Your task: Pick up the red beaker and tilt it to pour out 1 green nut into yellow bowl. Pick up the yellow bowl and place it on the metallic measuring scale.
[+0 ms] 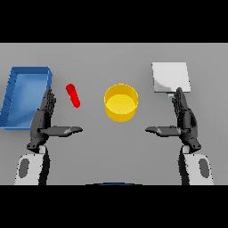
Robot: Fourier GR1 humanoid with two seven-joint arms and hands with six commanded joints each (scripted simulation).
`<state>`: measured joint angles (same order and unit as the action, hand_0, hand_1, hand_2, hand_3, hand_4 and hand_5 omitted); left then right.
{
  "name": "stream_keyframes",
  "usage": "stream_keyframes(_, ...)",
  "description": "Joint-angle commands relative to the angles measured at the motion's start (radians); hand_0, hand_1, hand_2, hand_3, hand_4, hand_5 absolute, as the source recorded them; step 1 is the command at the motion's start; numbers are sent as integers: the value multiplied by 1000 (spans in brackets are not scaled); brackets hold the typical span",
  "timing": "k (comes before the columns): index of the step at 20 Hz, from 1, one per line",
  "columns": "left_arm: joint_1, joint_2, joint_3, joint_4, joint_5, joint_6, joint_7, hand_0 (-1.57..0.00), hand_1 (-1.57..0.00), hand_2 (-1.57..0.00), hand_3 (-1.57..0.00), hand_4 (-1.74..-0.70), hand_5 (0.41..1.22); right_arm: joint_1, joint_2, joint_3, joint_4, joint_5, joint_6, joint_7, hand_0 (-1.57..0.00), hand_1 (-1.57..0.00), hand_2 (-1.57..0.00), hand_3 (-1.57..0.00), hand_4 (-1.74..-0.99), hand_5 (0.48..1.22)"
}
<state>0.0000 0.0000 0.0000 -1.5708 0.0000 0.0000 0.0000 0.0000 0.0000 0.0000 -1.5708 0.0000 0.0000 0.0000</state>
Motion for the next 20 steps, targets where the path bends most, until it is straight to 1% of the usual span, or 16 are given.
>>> stream_keyframes(1, 4, 0, -1, -3, 1, 0, -3, 1, 1, 1, 1, -1141, 660, -2, 1, 0, 1, 0, -2, 1, 1, 1, 1, 1, -1071, 578)
stream_keyframes(6, 53, 7, -7, -40, 8, -15, -21, 1, 1, 1, 1, -1141, 660, -26, 10, 3, 12, 8, -13, 6, 1, 1, 1, 1, -1071, 578)
stream_keyframes(7, 103, 37, -49, -104, -42, -27, -53, 1, 1, 1, 1, -1141, 660, 7, -36, 44, -27, 118, -43, -67, 1, 1, 1, 1, -1071, 578)
stream_keyframes(8, 140, 53, -82, -155, -78, -34, -64, 1, 1, 1, 1, -1143, 660, 31, -55, 79, -51, 190, -58, -99, 1, 1, 1, 1, -1072, 577)
stream_keyframes(9, 158, 65, -100, -196, -101, -35, -43, 1, 1, 1, 1, -1144, 660, 42, -63, 104, -70, 242, -72, -102, 1, 1, 1, 1, -1066, 576)
stream_keyframes(10, 172, 73, -115, -229, -115, -37, -16, 1, 1, 1, 1, -1142, 662, 53, -67, 117, -86, 270, -80, -96, 1, 1, 1, 1, -1064, 577)
stream_keyframes(11, 184, 74, -132, -238, -132, -41, 1, 1, 1, 1, 1, -1138, 660, 50, -73, 120, -89, 279, -78, -86, 1, 1, 1, 1, -1071, 581)
stream_keyframes(12, 192, 74, -137, -256, -136, -39, 20, 1, 1, 1, 1, -1136, 657, 56, -72, 123, -98, 280, -79, -88, 1, 1, 1, 1, -1084, 585)
stream_keyframes(13, 177, 78, -135, -247, -134, -43, 56, 1, 1, 1, 1, -1138, 655, 56, -67, 126, -104, 265, -65, -91, 1, 1, 1, 1, -1103, 592)
stream_keyframes(14, 170, 78, -141, -243, -141, -44, 75, 1, 1, 1, 1, -1139, 652, 56, -72, 126, -111, 259, -54, -75, 1, 1, 1, 1, -1118, 600)
stream_keyframes(15, 161, 75, -141, -232, -146, -41, 80, 1, 1, 1, 1, -1137, 650, 47, -71, 124, -102, 254, -52, -69, 1, 1, 1, 1, -1131, 607)
stream_keyframes(17, 117, 71, -128, -177, -143, -38, 91, 1, 1, 1, 1, -1136, 648, 58, -69, 126, -107, 237, -36, -97, 1, 1, 1, 1, -1163, 624)
stream_keyframes(18, 90, 77, -114, -144, -141, -38, 91, 1, 1, 1, 1, -1137, 647, 61, -70, 119, -110, 217, -25, -96, 1, 1, 1, 1, -1180, 627)
stream_keyframes(19, 58, 81, -96, -105, -125, -45, 106, 1, 1, 1, 1, -1145, 643, 55, -66, 114, -103, 208, -24, -83, 1, 1, 1, 1, -1189, 626)
stream_keyframes(20, 37, 78, -91, -76, -120, -49, 99, 1, 1, 1, 1, -1158, 645, 48, -64, 113, -103, 200, -19, -85, 1, 1, 1, 1, -1197, 627)
